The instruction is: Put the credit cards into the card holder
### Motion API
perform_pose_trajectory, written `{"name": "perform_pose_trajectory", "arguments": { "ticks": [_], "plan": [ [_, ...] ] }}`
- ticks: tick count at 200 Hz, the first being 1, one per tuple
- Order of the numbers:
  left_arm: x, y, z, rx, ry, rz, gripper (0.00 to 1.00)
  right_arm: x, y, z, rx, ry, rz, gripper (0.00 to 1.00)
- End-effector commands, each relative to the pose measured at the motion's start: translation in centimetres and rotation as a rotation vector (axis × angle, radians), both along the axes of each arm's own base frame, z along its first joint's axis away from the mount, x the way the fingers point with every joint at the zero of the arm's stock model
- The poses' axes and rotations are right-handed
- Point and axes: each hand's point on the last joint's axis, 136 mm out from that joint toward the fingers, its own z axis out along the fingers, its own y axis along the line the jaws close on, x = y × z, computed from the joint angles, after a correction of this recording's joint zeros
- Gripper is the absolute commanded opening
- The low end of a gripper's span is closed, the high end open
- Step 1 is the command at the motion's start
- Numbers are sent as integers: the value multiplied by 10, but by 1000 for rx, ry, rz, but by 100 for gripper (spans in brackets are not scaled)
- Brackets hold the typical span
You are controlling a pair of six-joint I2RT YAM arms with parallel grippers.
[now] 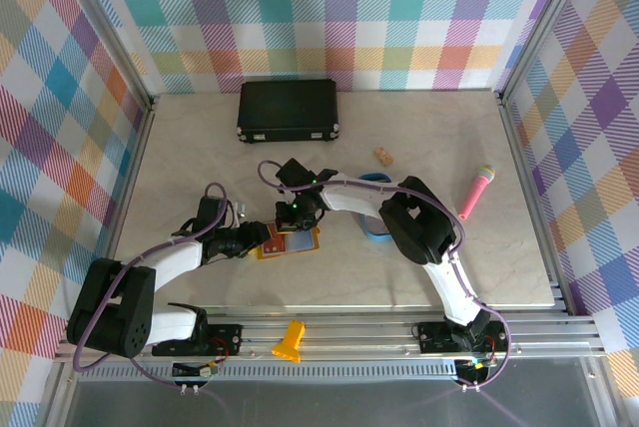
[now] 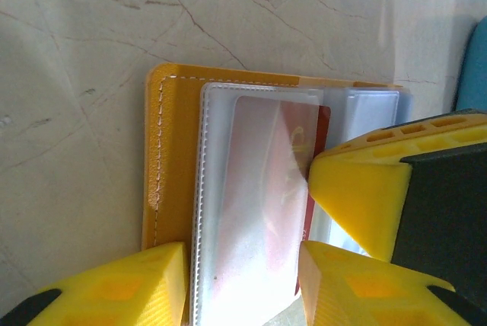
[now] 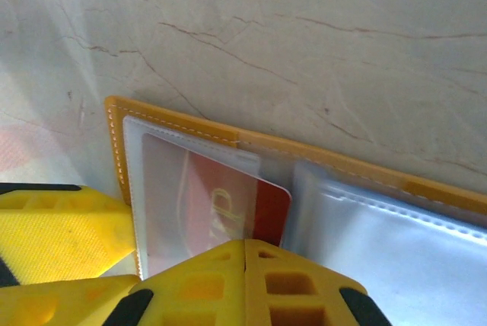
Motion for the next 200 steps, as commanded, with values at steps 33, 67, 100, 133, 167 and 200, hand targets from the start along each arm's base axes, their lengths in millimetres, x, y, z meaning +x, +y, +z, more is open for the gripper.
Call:
{"name": "perform_pose_trajectory", "arguments": {
  "ticks": [33, 67, 100, 133, 167, 200],
  "plan": [
    [-6, 0, -4, 21, 20, -17, 43, 1, 9, 13, 45, -29, 14, 1],
    [-7, 1, -4, 24, 20, -15, 43, 9, -8, 20, -26, -110, -14, 6],
    [-7, 1, -5, 25, 24, -16, 43, 10, -7, 15, -37, -100, -9, 17],
    [-6, 1, -5, 25, 22, -18, 43, 9, -5, 10, -42, -87, 1, 19],
    [-5, 0, -5, 21, 23, -20, 43, 9, -4, 8, -52, -81, 3, 20],
    [-4, 0, -5, 19, 21, -20, 43, 8, -1, 5, -48, -65, 9, 21]
  ]
}}
